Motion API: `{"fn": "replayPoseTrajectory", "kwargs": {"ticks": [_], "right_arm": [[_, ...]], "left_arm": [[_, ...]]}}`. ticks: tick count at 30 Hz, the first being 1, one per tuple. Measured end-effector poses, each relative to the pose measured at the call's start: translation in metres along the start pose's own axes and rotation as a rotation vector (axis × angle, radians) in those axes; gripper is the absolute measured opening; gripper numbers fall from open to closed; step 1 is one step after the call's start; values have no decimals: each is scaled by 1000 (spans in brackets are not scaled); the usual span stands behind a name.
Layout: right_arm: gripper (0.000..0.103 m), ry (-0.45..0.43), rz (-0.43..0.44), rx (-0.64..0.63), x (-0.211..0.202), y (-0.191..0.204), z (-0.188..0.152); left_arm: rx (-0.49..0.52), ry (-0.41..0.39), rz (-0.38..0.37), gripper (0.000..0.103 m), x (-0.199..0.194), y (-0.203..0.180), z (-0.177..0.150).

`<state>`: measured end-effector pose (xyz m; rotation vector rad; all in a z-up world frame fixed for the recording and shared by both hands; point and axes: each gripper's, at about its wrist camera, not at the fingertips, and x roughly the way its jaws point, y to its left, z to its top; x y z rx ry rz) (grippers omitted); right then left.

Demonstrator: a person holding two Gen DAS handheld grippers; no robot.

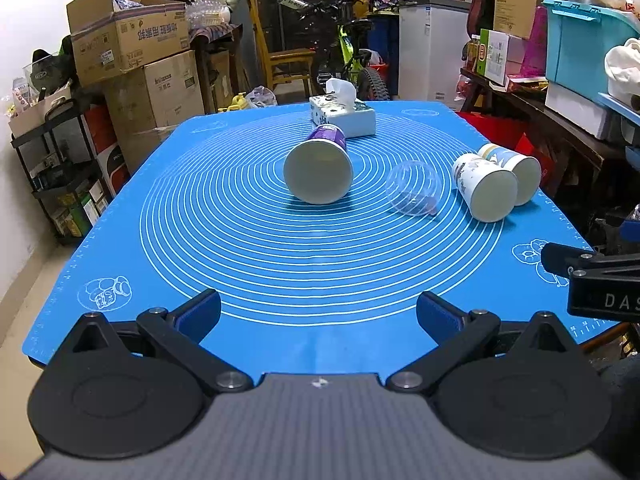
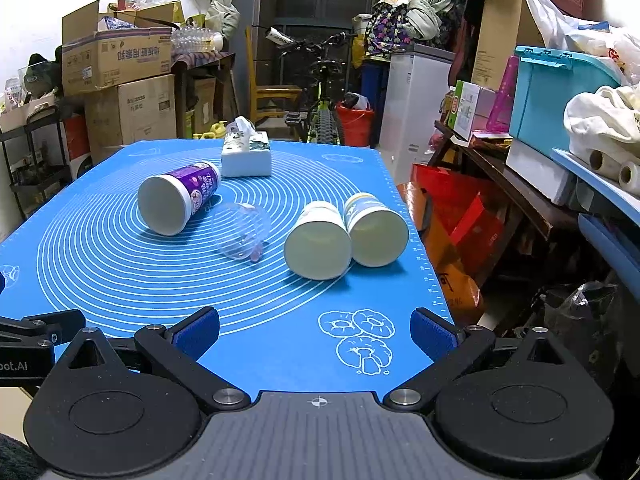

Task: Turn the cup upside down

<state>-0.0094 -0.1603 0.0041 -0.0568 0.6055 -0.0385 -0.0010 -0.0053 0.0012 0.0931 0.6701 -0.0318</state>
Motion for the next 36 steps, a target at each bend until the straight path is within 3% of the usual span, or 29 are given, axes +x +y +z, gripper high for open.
{"fn": "replayPoseTrajectory", "kwargs": {"ticks": [36], "right_arm": [[101,-1,-5,-16,-1,4,-1]], "left_arm": [[6,4,0,103,-2,8,-2]]}}
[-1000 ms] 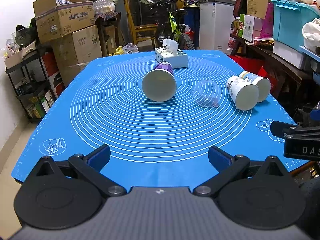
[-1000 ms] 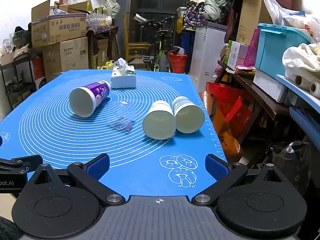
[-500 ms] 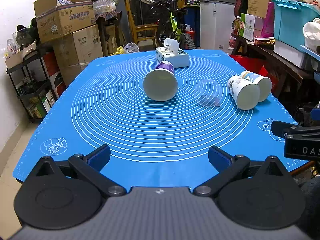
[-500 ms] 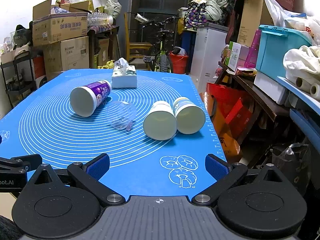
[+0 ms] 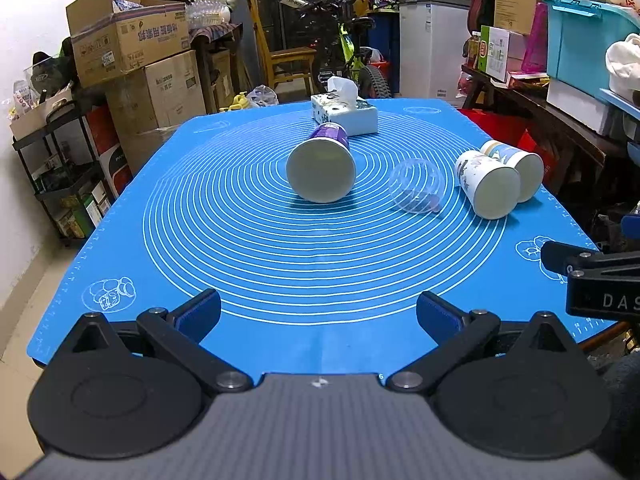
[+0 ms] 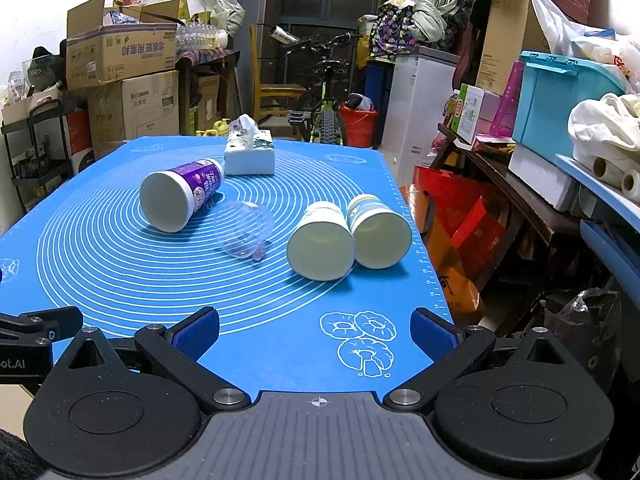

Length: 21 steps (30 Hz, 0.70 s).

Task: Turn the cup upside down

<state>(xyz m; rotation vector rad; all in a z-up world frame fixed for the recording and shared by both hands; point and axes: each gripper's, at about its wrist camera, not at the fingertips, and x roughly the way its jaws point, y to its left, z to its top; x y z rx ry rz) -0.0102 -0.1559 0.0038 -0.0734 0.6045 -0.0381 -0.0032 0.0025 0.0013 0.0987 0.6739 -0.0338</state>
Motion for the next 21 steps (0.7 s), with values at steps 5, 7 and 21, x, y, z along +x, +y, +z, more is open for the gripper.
{"fn": "replayPoseTrajectory", "kwargs": {"ticks": [5,7,21], "right_arm": [[101,0,-4,-6,0,1,0],[101,1,-4,-7,0,0,0],[101,8,2,-10,3,-1,-1]], "left_arm": [[1,1,1,103,0,1,0],[3,3,2,103,0,-1,2],[7,8,8,103,1,-2,2]]}}
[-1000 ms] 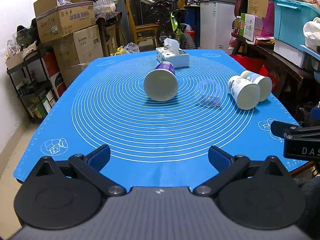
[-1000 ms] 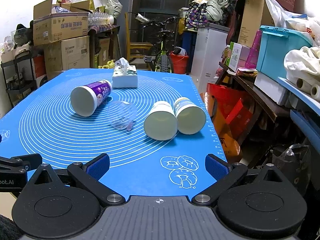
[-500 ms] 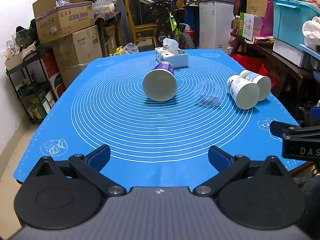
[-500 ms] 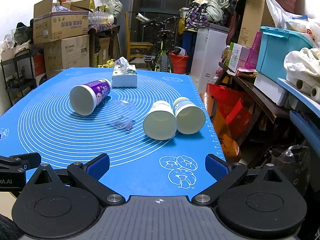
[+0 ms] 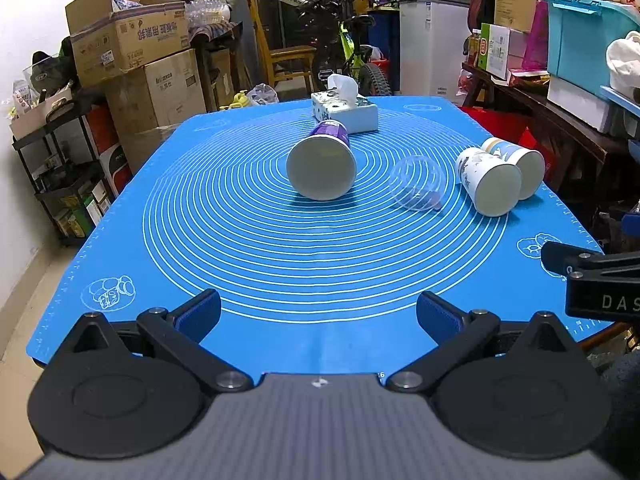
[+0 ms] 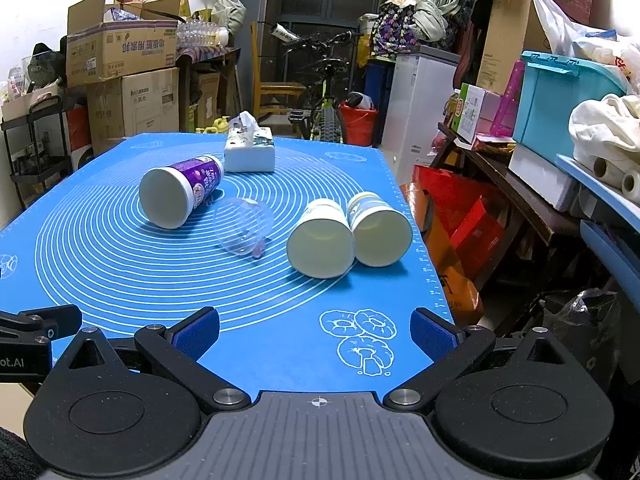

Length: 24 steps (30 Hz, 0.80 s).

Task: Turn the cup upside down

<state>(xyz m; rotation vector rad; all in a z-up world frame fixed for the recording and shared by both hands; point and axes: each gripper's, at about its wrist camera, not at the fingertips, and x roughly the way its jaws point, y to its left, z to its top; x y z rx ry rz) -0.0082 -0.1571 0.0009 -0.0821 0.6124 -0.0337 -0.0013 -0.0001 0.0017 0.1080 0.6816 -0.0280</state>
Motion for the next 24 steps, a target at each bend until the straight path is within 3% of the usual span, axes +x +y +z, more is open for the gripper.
{"fn": "replayPoseTrajectory", "kwargs": {"ticks": [11,16,24], "right_arm": [[101,-31,23,2,4,-1,14],[101,-70,45,-9,16,1,37],[101,-87,70,30,48,-4,75]], "left_arm": [[-1,-20,24,103,7,4,11],[4,-44,51,103,23,14,36],[-7,-33,32,103,67,27,85]]}}
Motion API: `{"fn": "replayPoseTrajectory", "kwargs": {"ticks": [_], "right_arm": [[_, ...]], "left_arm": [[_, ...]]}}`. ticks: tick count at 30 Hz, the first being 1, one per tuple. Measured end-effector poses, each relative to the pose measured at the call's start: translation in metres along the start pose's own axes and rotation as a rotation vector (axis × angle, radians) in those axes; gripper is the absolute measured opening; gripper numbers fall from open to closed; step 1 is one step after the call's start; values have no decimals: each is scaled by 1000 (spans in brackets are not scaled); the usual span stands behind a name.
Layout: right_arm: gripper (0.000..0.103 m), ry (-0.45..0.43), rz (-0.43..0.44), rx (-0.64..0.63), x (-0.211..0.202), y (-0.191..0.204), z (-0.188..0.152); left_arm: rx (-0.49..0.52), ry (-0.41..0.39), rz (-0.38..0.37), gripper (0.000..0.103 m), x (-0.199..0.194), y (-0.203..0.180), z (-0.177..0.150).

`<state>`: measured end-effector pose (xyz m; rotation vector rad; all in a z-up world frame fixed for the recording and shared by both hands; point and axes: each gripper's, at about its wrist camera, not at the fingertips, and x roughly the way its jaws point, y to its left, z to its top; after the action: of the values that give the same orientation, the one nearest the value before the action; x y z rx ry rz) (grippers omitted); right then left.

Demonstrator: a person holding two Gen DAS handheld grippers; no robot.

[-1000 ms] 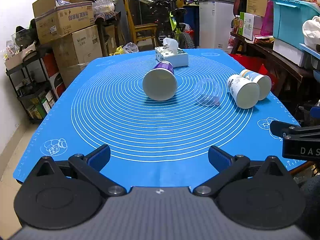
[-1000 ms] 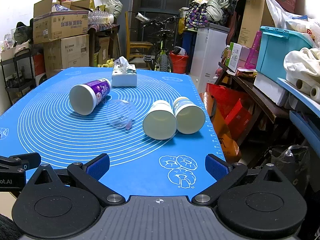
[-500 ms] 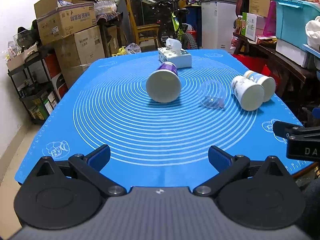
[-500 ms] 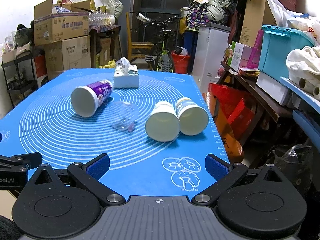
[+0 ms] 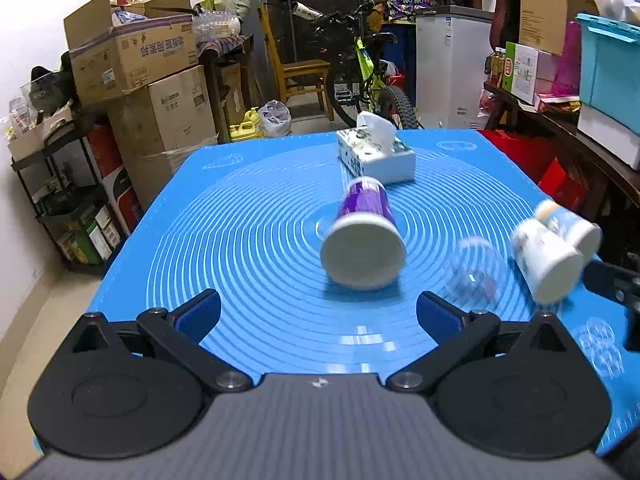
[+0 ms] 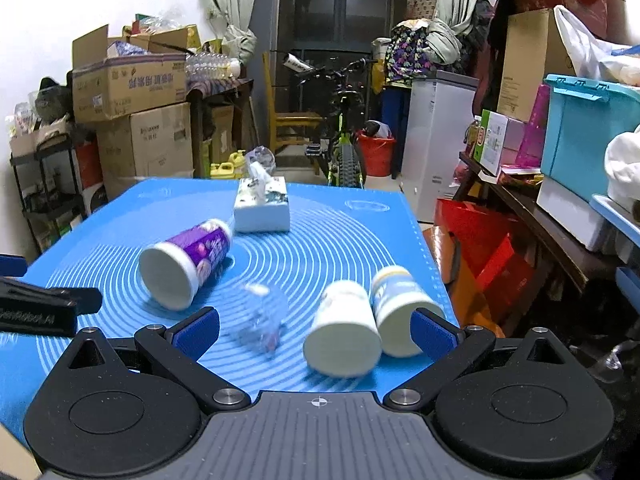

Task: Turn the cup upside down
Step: 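Move the left gripper to the purple cup's base and close on it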

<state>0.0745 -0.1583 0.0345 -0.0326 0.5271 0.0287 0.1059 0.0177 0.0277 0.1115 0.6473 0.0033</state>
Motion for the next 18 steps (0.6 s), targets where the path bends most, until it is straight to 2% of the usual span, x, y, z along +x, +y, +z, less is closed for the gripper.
{"fn": "replayPoseTrajectory", "kwargs": {"ticks": [5,7,12,15,18], "right_arm": [[101,7,7,34,23,-8,15],[101,8,5,39,31,-10,18],[101,18,-2,31,51,-14,25],[101,25,-4,30,60,-15,26],[101,33,-5,28,67,-14,25]], "left_arm": [[-10,33,-35,103,44,-1,33],[16,45,-57,103,65,-4,42],[45,78,-11,103,110,-13,57],[55,134,-29,103,131,-17,61],[25,213,-99,103,147,-18,65]]}}
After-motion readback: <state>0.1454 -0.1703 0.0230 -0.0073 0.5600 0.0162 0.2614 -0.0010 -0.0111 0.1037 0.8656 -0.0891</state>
